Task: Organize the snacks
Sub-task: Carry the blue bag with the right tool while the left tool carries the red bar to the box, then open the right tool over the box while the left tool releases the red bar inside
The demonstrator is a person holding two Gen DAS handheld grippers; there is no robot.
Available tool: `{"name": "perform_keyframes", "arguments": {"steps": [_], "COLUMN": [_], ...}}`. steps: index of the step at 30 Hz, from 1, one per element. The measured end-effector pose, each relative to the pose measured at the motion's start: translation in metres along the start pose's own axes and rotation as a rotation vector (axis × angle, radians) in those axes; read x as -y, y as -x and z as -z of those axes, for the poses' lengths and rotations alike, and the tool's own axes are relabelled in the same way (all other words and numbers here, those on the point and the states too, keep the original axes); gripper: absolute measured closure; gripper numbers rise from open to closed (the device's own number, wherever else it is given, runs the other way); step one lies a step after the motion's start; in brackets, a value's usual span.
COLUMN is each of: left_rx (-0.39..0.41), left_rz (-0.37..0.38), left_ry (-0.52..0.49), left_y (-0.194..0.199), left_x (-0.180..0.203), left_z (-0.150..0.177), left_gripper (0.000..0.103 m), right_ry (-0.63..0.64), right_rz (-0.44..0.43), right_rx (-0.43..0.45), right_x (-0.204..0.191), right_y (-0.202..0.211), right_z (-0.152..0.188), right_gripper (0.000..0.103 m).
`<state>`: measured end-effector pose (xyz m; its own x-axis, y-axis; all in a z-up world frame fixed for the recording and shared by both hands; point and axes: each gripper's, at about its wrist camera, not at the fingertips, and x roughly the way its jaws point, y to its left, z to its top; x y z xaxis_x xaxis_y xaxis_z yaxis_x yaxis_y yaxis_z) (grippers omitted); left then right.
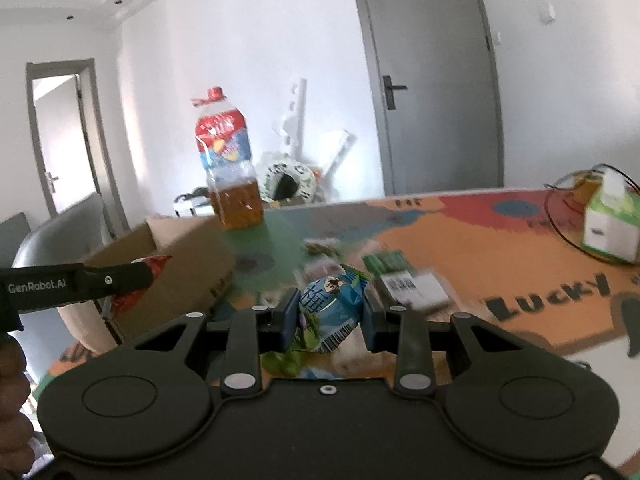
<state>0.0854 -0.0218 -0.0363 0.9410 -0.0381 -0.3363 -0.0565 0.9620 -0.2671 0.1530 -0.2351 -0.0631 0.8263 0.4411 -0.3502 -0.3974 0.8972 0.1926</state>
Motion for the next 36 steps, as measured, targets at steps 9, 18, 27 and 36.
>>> {"name": "perform_keyframes", "arguments": {"steps": [9,18,27,36], "left_rx": [0.086,0.084,0.042,0.032], "left_rz": [-0.048,-0.107,-0.151,-0.186], "left_ry": [0.008,0.019,0.056,0.119], "left_y": [0.009,0.006,-0.009,-0.016], "left_x": [-0.023,-0.060,-0.098,-0.120], "left_z": [-0.033,-0.051,-0.064,-0.068], "left_gripper": [0.084,0.084,0.084,0.084], "right_ry": [0.048,0.059,0.064,0.080], "right_rz": [-0.085,-0.189,-0.239,-0.279], "right_rx": [0.032,0.036,0.015,0.009], "right_x": [-0.035,-0.072,-0.100,-0.121], "right_y": [-0.016,-0.036,-0.058,-0.077], "right_z": [-0.031,-0.051,-0.058,-0.062], "right_gripper": [0.070,0.070,0.070,0.070]}}
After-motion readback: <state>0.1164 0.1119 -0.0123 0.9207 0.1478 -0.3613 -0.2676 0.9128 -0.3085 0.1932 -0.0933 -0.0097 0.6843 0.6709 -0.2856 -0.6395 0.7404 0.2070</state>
